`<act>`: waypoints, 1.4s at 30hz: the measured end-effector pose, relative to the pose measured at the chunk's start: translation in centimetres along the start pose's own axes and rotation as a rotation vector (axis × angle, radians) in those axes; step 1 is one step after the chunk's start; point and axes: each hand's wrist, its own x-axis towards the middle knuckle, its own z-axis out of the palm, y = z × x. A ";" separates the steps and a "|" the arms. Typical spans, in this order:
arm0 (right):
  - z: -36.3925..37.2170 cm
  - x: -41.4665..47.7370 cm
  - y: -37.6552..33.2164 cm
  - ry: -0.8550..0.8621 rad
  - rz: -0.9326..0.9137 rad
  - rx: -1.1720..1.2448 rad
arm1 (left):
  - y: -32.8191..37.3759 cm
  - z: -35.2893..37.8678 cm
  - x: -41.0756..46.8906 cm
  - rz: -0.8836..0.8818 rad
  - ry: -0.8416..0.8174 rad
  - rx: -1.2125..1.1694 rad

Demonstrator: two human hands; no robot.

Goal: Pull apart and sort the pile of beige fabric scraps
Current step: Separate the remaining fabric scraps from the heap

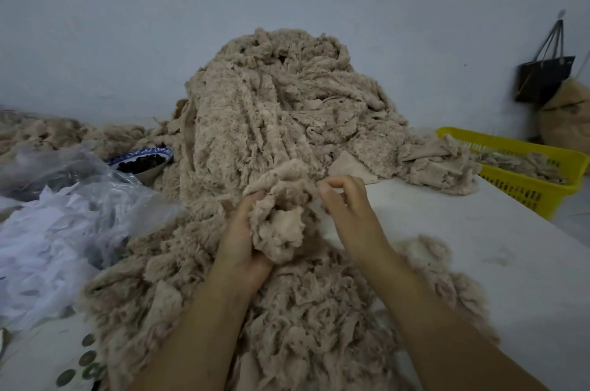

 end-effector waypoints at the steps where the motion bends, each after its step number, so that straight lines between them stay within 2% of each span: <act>1: 0.4 -0.4 -0.4 -0.048 -0.035 -0.022 | -0.1 0.2 -0.1 -0.008 0.006 0.032; 3: 1.7 -1.1 -1.0 -0.209 -0.060 -0.148 | -0.3 0.6 -0.2 -0.016 0.024 0.078; 5: 2.7 -1.1 -0.6 -0.279 -0.060 -0.257 | -0.5 0.8 -0.3 -0.007 0.040 0.114; 8: 2.0 -0.3 0.1 -0.155 0.005 -0.190 | -0.8 0.9 -0.2 0.018 0.010 0.144; 12: 0.7 0.1 1.0 -0.039 0.163 0.153 | -0.9 0.8 -0.1 0.003 -0.055 0.194; 16: 0.3 0.6 1.1 -0.025 0.211 0.398 | -0.6 -0.2 0.4 0.106 0.044 0.265; 20: 0.4 0.6 1.4 -0.036 0.238 0.363 | -0.8 0.3 0.3 0.158 0.071 0.401; 26: 0.7 0.5 1.1 -0.017 0.202 0.146 | -2.0 0.3 0.0 0.372 0.096 0.884; 28: 0.8 0.3 0.8 -0.012 0.201 0.191 | -1.9 0.2 0.0 0.402 0.137 0.841; 30: 0.9 0.2 0.6 -0.018 0.233 0.297 | -1.6 0.2 0.0 0.303 0.156 0.608; 32: 0.8 0.2 0.5 -0.045 0.233 0.390 | -1.4 0.4 -0.1 0.164 0.081 0.354; 34: 0.6 0.1 0.6 -0.064 0.251 0.454 | -1.3 0.6 -0.2 0.105 0.022 0.256; 39: 0.4 0.0 0.5 -0.116 0.211 0.423 | -1.4 0.9 -0.2 0.117 -0.014 0.310; 42: 0.8 -0.5 0.4 -0.226 0.202 0.364 | -1.3 1.1 -0.1 0.164 0.104 0.310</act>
